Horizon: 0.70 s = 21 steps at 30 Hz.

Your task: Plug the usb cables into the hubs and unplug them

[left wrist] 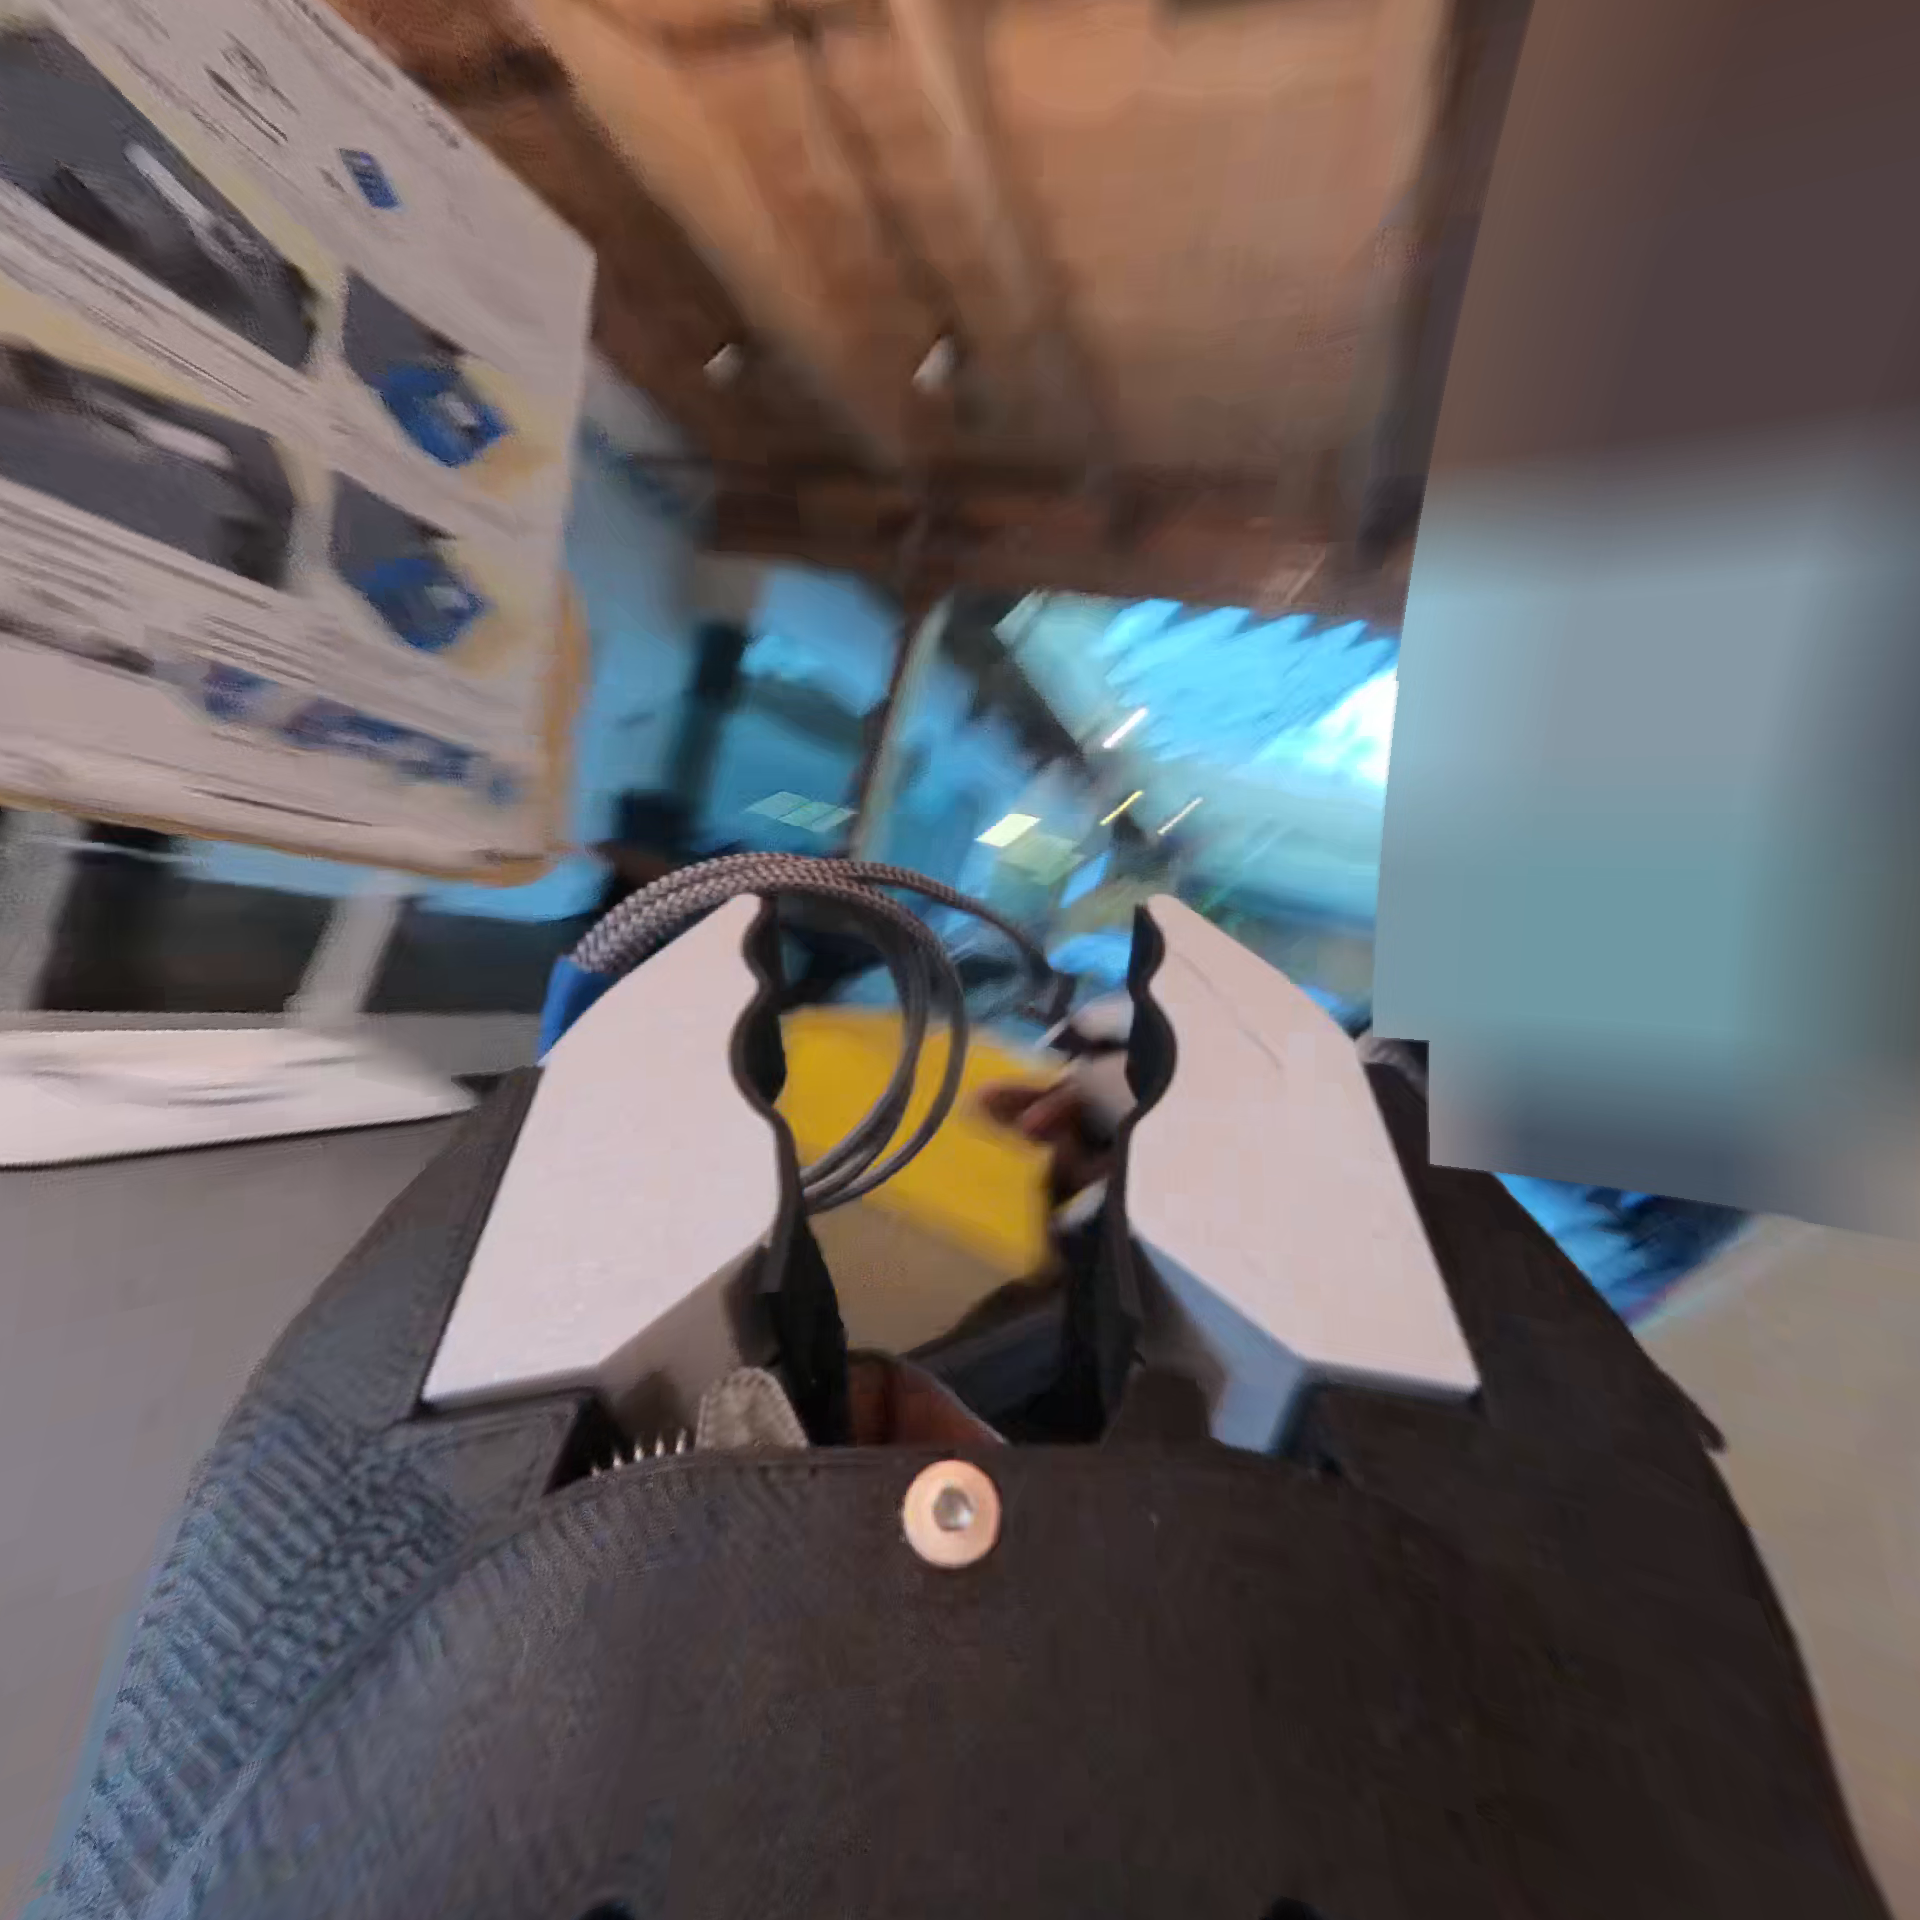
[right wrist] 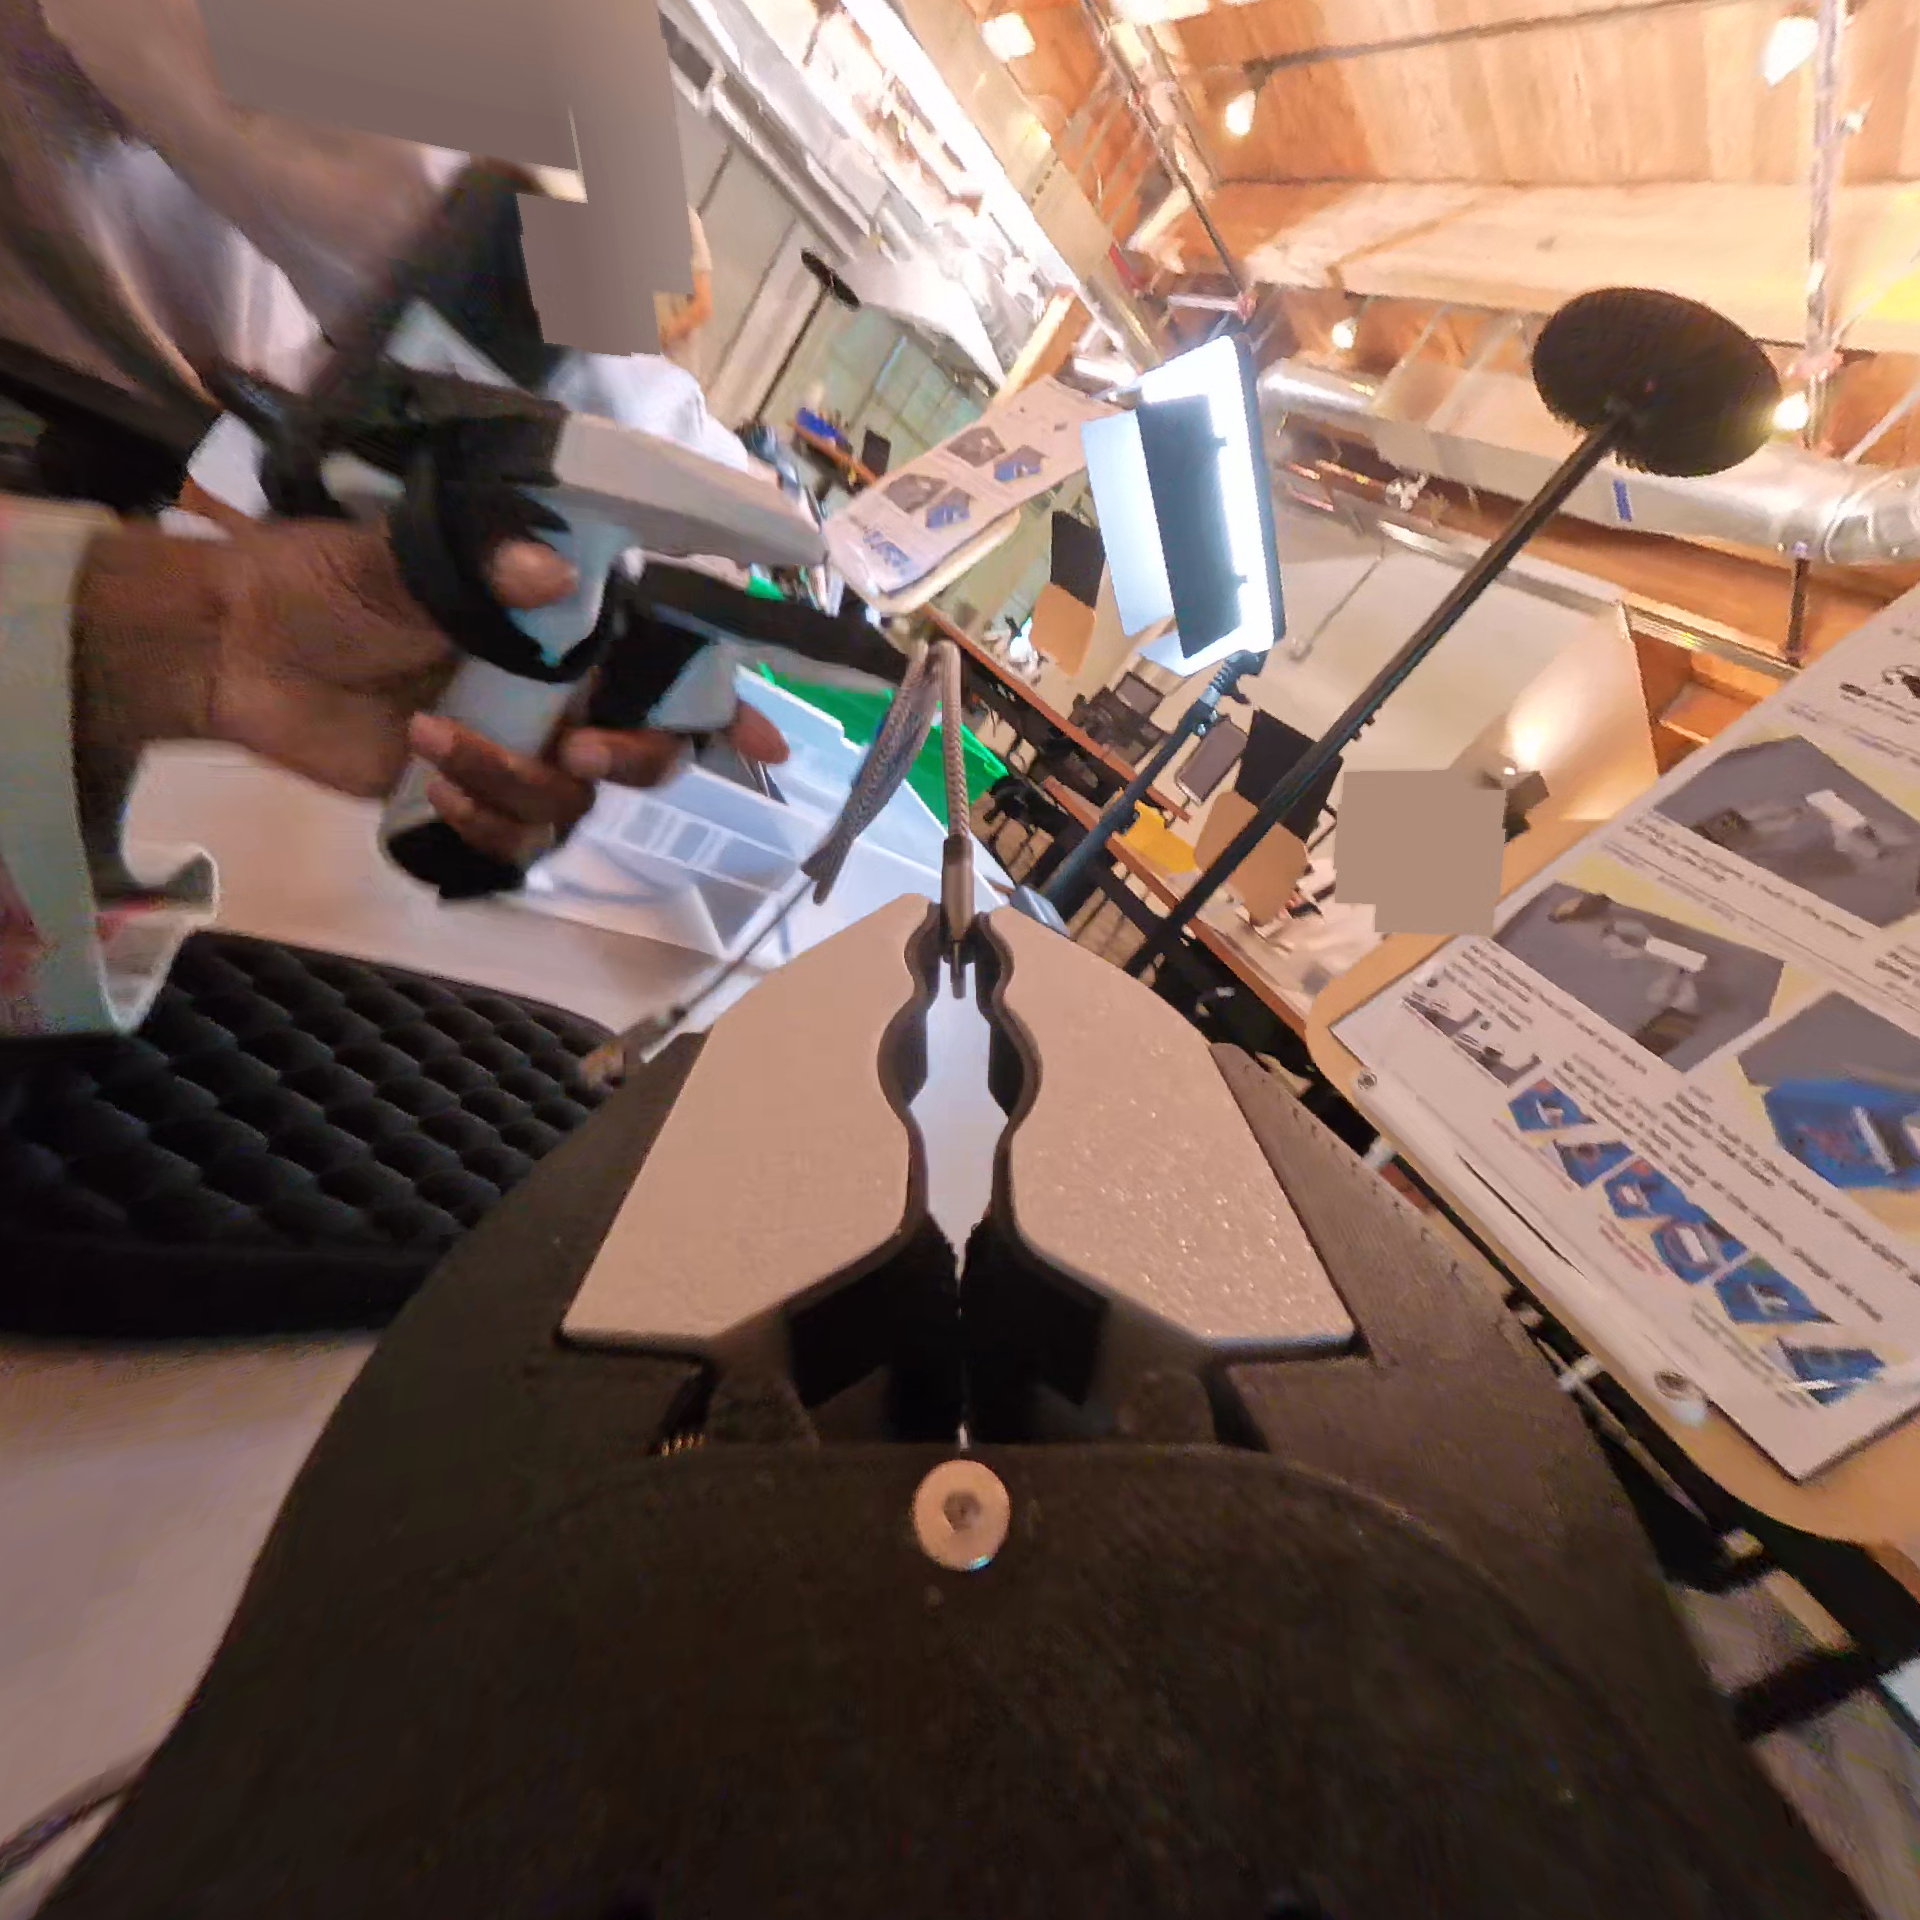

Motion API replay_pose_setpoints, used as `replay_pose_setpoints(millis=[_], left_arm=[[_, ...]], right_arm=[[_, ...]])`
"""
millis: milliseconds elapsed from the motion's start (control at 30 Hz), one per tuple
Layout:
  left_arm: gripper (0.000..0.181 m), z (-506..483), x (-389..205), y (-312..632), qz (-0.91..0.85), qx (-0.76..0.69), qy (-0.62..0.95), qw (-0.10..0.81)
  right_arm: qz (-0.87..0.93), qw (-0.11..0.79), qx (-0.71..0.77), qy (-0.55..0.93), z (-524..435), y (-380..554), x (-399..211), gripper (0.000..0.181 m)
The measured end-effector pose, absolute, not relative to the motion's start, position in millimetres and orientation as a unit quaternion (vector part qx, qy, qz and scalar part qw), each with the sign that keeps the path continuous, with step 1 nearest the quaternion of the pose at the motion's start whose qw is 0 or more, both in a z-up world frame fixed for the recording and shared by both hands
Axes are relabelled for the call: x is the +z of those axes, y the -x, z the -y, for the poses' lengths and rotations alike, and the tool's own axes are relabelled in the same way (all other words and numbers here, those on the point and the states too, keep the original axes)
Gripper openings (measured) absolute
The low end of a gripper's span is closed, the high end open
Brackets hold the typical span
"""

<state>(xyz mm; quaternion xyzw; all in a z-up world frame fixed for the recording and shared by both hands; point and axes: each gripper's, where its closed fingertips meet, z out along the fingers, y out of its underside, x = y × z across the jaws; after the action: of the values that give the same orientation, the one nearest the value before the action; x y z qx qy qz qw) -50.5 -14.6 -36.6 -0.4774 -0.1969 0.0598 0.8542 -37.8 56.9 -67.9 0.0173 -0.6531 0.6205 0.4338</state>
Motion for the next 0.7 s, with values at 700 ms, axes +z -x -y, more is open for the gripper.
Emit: replay_pose_setpoints(millis=[700], left_arm=[[0.023, -51, -105, 18, -0.22, 0.411, 0.741, 0.483]], right_arm=[[0.735, 0.357, 0.559, -0.14, -55, 14, -103, 0.006]])
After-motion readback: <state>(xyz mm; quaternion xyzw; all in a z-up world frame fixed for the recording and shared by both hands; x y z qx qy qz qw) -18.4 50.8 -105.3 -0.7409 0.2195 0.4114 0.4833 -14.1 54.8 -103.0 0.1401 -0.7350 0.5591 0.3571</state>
